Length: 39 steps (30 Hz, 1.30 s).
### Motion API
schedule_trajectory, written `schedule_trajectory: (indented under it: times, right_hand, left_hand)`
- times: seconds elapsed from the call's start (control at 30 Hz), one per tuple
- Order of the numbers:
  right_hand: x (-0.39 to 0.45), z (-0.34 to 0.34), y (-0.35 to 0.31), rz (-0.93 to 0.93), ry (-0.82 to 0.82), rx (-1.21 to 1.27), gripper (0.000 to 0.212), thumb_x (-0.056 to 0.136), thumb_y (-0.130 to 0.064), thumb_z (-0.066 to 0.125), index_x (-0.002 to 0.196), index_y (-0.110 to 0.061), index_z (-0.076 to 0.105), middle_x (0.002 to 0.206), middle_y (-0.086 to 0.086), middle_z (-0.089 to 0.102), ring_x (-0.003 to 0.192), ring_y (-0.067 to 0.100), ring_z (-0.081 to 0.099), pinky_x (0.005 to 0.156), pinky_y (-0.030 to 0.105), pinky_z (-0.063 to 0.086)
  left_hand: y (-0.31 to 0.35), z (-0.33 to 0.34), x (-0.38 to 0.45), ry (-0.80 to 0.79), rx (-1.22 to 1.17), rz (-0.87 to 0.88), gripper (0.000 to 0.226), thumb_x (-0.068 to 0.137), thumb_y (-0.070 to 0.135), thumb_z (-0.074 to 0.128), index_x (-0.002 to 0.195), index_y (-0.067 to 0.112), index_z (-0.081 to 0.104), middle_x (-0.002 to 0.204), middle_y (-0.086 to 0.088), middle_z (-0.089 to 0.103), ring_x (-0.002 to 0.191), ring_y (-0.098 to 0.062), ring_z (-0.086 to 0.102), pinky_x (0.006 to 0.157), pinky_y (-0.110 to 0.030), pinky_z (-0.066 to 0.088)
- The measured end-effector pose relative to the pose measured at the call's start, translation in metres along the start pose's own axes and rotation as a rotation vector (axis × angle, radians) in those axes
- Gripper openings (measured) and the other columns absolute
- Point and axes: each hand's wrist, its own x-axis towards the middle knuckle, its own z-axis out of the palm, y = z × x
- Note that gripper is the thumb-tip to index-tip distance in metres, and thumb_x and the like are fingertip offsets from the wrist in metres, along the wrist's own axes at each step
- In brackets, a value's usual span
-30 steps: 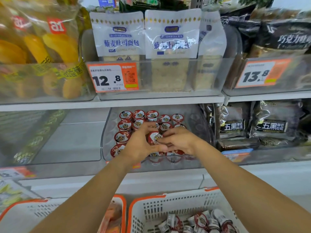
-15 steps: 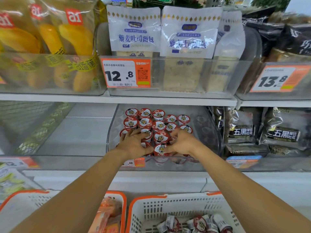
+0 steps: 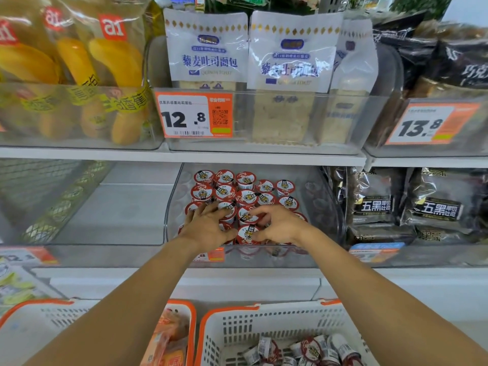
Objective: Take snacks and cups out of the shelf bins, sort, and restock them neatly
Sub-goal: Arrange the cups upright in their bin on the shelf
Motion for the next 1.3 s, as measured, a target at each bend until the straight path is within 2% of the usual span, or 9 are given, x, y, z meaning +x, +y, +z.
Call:
schedule_trajectory:
  times: [0.2, 0.37, 0.43, 0.57, 0.7, 0.87, 1.0, 1.13, 1.3]
  right_hand:
    - [-0.021, -0.006, -0.006, -0.107, 0.146, -0.12, 0.064, 0.084, -0.029, 0.08, 0.142, -0.019, 0.052, 0.13, 0.003, 0.061, 0.116, 0.019, 0.06, 0.097, 0.027, 0.047]
    - [-0.094, 0.003, 0.014, -0.519, 0.627, 0.096, 0.011, 0.089, -0.013, 0.074, 0.099, -0.017, 0.071, 0.086, -0.007, 0.065, 0.067, 0.011, 0.059, 0.066, 0.019, 0.049]
    - [-0.118, 0.018, 0.043, -0.59, 0.684, 0.111, 0.006, 0.088, -0.008, 0.072, 0.088, -0.013, 0.07, 0.073, -0.008, 0.062, 0.059, 0.013, 0.056, 0.056, 0.018, 0.045]
    - [-0.121, 0.076, 0.146, -0.264, 0.564, 0.089, 0.005, 0.088, -0.014, 0.067, 0.087, -0.018, 0.066, 0.069, -0.009, 0.06, 0.059, 0.009, 0.055, 0.06, 0.02, 0.046]
    - [-0.134, 0.152, 0.26, 0.3, -0.151, -0.015, 0.025, 0.091, -0.023, 0.072, 0.111, -0.009, 0.066, 0.089, 0.002, 0.062, 0.076, 0.015, 0.056, 0.08, 0.037, 0.051]
    - [-0.178, 0.217, 0.319, 0.341, -0.348, -0.02, 0.044, 0.081, -0.014, 0.078, 0.122, -0.008, 0.065, 0.118, 0.011, 0.068, 0.112, 0.031, 0.063, 0.089, 0.041, 0.052]
    - [-0.168, 0.238, 0.336, 0.264, -0.432, -0.075, 0.093, 0.073, -0.027, 0.089, 0.151, -0.014, 0.041, 0.153, 0.008, 0.044, 0.139, 0.027, 0.044, 0.112, 0.041, 0.04]
    - [-0.141, 0.255, 0.336, 0.175, -0.477, -0.193, 0.112, 0.074, -0.042, 0.088, 0.16, -0.024, 0.018, 0.167, 0.003, 0.014, 0.145, 0.028, 0.035, 0.113, 0.045, 0.039]
    - [-0.121, 0.277, 0.328, 0.103, -0.363, -0.267, 0.11, 0.066, -0.046, 0.091, 0.155, -0.016, 0.034, 0.148, 0.009, 0.035, 0.128, 0.033, 0.049, 0.1, 0.04, 0.044]
  left_hand:
    - [0.0, 0.0, -0.003, 0.07, 0.007, 0.012, 0.064, 0.091, 0.062, 0.043, 0.148, 0.033, 0.041, 0.161, -0.002, 0.026, 0.149, -0.03, 0.015, 0.121, -0.051, 0.01]
    - [0.016, 0.01, -0.055, 0.813, -0.231, 0.326, 0.03, 0.088, 0.025, 0.049, 0.106, 0.008, 0.066, 0.111, -0.008, 0.06, 0.105, -0.025, 0.054, 0.091, -0.037, 0.046]
    - [0.026, 0.04, -0.093, 0.871, -0.358, 0.423, 0.015, 0.087, 0.014, 0.052, 0.094, 0.008, 0.064, 0.096, -0.004, 0.061, 0.09, -0.018, 0.053, 0.078, -0.029, 0.043]
    - [0.035, 0.143, -0.132, 0.302, -0.58, 0.199, 0.016, 0.093, 0.023, 0.053, 0.106, 0.022, 0.062, 0.077, 0.008, 0.06, 0.069, -0.009, 0.057, 0.062, -0.021, 0.045]
    - [0.015, 0.251, -0.145, -0.165, -0.402, -0.094, 0.035, 0.095, 0.023, 0.059, 0.128, 0.012, 0.054, 0.11, -0.005, 0.061, 0.089, -0.018, 0.06, 0.079, -0.034, 0.049]
    - [-0.003, 0.334, -0.193, -0.682, -0.291, -0.258, 0.063, 0.096, 0.03, 0.063, 0.149, 0.012, 0.035, 0.123, -0.006, 0.059, 0.106, -0.021, 0.059, 0.087, -0.023, 0.048]
    - [-0.012, 0.367, -0.196, -0.705, -0.166, -0.242, 0.083, 0.091, 0.039, 0.068, 0.157, 0.018, 0.022, 0.153, -0.017, 0.036, 0.143, -0.034, 0.029, 0.116, -0.041, 0.025]
    - [-0.022, 0.389, -0.187, -0.667, -0.083, -0.218, 0.093, 0.078, 0.043, 0.08, 0.153, 0.022, 0.029, 0.157, -0.017, 0.023, 0.144, -0.037, 0.027, 0.121, -0.053, 0.014]
    - [-0.028, 0.405, -0.185, -0.664, -0.031, -0.226, 0.07, 0.069, 0.041, 0.086, 0.129, 0.027, 0.053, 0.146, -0.005, 0.035, 0.133, -0.037, 0.039, 0.116, -0.052, 0.027]
